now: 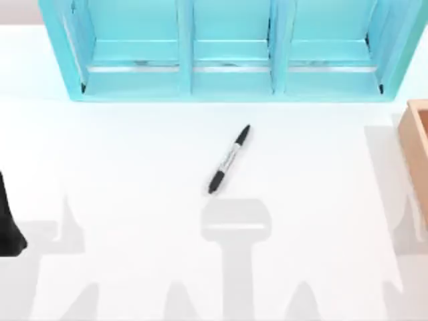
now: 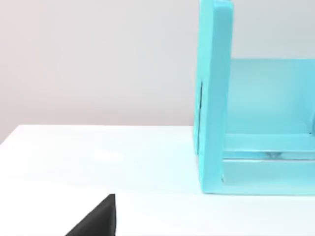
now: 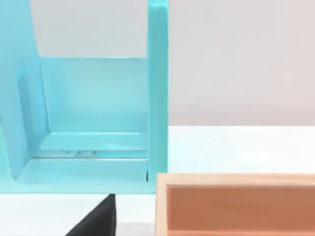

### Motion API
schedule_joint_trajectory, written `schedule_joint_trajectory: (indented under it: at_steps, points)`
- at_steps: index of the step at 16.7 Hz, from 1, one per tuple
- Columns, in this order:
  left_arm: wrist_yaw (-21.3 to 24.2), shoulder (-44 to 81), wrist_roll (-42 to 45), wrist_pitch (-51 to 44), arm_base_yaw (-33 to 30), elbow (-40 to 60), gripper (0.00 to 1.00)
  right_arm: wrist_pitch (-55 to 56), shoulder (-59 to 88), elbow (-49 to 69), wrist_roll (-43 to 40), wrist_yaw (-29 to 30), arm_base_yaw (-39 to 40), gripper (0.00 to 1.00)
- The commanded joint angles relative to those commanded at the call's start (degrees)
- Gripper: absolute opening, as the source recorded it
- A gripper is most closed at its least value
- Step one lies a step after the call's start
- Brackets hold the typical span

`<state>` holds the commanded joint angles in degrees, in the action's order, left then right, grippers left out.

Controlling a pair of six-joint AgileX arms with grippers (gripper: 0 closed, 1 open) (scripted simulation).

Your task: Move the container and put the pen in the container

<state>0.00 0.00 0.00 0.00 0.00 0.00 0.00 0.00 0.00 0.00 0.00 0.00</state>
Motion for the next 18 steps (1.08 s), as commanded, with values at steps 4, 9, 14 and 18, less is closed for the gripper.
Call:
schedule_joint_trajectory:
  at_steps: [4,9,14,18]
  points:
    - [0.0,0.0,0.0,0.0,0.0,0.0,1.0,-1.67,1.81,1.78,-0.47,0.01,-0.52,1.0]
    - [0.0,0.0,0.0,0.0,0.0,0.0,1.0,-13.78,16.89,15.6,-3.85,0.06,-4.15,1.0]
    - [0.0,0.0,0.0,0.0,0.0,0.0,1.0,-32.42,42.91,37.86,-9.1,0.08,-9.72,1.0]
    - [0.0,0.0,0.0,0.0,0.0,0.0,1.0,-48.35,66.01,56.92,-13.63,0.07,-14.45,1.0]
